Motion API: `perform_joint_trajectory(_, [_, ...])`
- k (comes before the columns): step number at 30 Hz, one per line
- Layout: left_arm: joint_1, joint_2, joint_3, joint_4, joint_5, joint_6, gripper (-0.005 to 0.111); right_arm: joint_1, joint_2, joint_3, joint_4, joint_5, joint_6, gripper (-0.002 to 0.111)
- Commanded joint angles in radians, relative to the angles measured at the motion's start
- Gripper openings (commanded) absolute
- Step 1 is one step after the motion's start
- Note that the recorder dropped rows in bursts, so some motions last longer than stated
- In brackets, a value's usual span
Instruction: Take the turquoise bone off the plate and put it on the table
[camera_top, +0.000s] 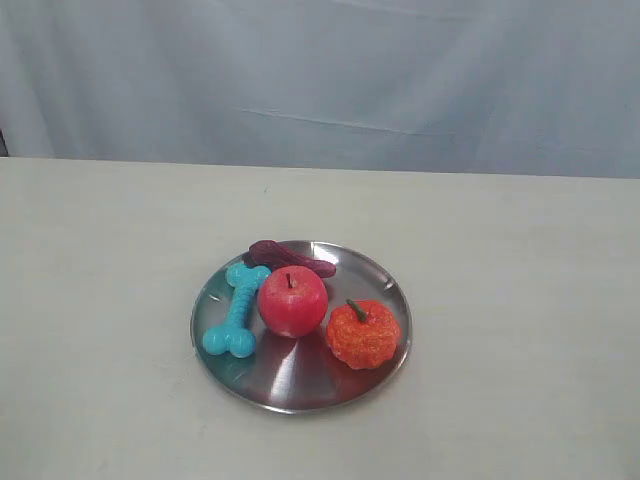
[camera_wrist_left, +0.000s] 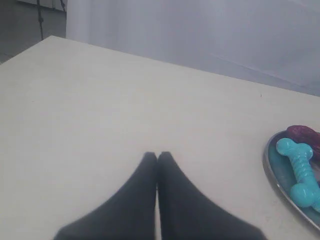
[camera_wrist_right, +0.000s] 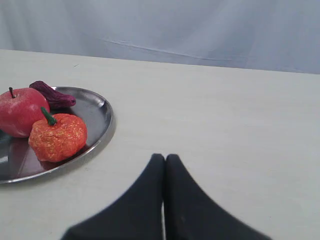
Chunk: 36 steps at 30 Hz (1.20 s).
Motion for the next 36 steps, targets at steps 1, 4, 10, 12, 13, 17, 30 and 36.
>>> perform_joint_trajectory(1, [0.001,-0.001,0.003,0.0,-0.005,-0.002,0.0,-0.005,-0.006,0.003,-0.009,-0.004,-0.004,0.0])
perform_joint_trajectory(4, [0.001,-0.001,0.003,0.0,-0.005,-0.002,0.0,-0.005,-0.006,0.003,-0.009,-0.004,-0.004,0.0])
perform_joint_trajectory(10, [0.001,-0.001,0.003,0.0,-0.005,-0.002,0.0,-0.005,-0.006,0.003,-0.009,-0.004,-0.004,0.0])
perform_joint_trajectory(12, [0.001,-0.001,0.003,0.0,-0.005,-0.002,0.0,-0.005,-0.006,0.003,-0.009,-0.004,-0.004,0.0])
perform_joint_trajectory(13, [0.001,-0.001,0.003,0.0,-0.005,-0.002,0.0,-0.005,-0.006,0.003,-0.009,-0.004,-0.004,0.0])
perform_joint_trajectory(17, [0.001,-0.001,0.003,0.0,-0.005,-0.002,0.0,-0.005,-0.006,0.003,-0.009,-0.004,-0.004,0.0])
perform_joint_trajectory(30, [0.001,-0.001,0.003,0.0,-0.005,-0.002,0.0,-0.005,-0.006,0.003,-0.009,-0.161,-0.004,0.0])
perform_joint_trajectory(36, [0.001,-0.001,0.003,0.0,-0.005,-0.002,0.0,-0.005,-0.006,0.003,-0.009,-0.365,-0.004,0.0])
